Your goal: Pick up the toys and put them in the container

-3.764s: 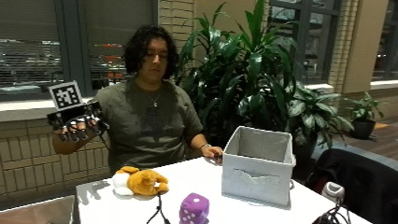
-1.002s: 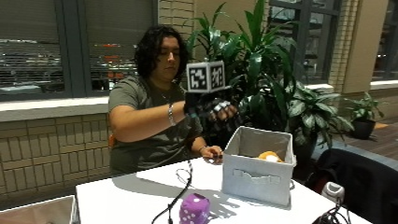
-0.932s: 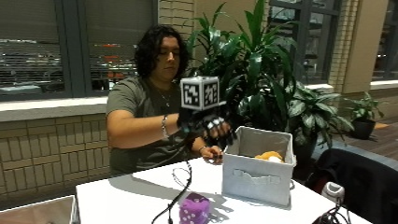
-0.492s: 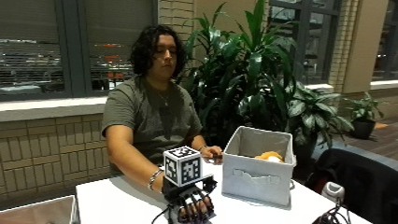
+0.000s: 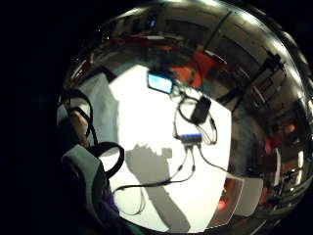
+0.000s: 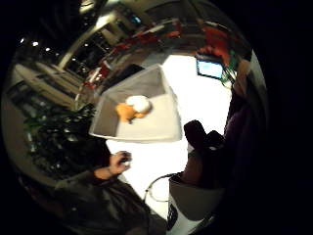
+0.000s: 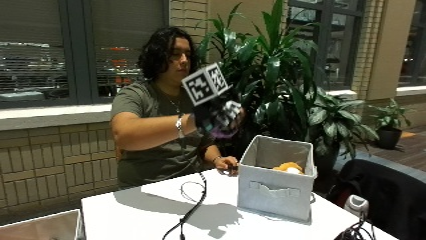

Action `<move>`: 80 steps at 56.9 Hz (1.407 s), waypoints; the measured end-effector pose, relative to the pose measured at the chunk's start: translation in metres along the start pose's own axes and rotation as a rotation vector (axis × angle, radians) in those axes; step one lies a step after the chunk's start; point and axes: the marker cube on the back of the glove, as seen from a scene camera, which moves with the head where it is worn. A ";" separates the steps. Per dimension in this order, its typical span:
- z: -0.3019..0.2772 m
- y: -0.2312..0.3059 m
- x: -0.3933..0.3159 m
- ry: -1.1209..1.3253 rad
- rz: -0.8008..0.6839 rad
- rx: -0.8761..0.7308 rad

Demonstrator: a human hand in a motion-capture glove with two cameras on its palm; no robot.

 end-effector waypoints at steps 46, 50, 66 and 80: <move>-0.086 -0.081 -0.099 0.201 -0.134 0.095; -0.081 -0.056 -0.078 0.229 -0.113 0.085; -0.028 0.075 -0.004 0.236 -0.026 -0.074; 0.042 0.155 0.037 0.049 0.101 -0.216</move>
